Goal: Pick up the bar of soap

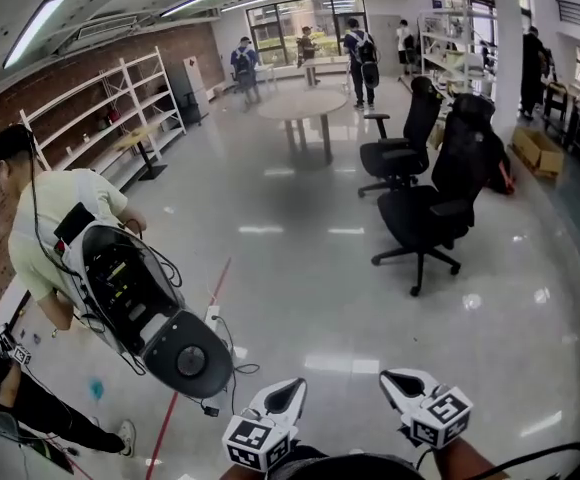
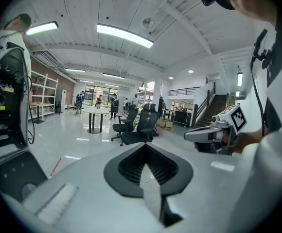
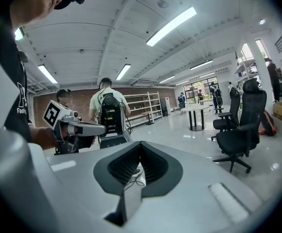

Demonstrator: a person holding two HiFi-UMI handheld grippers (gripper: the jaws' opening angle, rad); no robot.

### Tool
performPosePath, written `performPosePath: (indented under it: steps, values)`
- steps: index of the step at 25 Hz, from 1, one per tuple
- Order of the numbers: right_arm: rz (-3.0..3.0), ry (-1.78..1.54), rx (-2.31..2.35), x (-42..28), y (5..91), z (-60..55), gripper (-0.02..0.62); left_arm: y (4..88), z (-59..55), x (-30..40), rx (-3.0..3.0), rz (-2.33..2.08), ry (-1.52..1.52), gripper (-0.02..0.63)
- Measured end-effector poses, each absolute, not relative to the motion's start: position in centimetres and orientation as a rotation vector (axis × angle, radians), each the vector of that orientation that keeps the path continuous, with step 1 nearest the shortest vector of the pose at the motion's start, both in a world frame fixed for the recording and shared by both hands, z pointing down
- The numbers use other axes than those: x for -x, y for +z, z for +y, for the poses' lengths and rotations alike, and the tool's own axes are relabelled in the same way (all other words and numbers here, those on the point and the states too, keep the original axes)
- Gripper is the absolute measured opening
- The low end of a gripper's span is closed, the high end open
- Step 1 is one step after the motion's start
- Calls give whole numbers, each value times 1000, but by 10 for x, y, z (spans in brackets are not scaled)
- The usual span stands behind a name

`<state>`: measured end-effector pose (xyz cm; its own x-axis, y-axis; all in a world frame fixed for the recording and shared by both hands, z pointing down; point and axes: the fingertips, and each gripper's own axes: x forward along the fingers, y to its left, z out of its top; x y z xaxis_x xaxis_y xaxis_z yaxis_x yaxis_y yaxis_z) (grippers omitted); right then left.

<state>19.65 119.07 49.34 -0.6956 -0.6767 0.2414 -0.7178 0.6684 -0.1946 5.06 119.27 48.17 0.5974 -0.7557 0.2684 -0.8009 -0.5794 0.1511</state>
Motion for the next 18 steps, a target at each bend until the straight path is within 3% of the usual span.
performPosePath:
  steps: [10, 18]
  values:
    - [-2703, 539, -1202, -235, 523, 1124, 5, 494, 1119, -84, -2567, -1250, 301, 8]
    - [-2634, 531, -1333, -223, 500, 1053, 5, 492, 1037, -79, -2623, -1116, 295, 8]
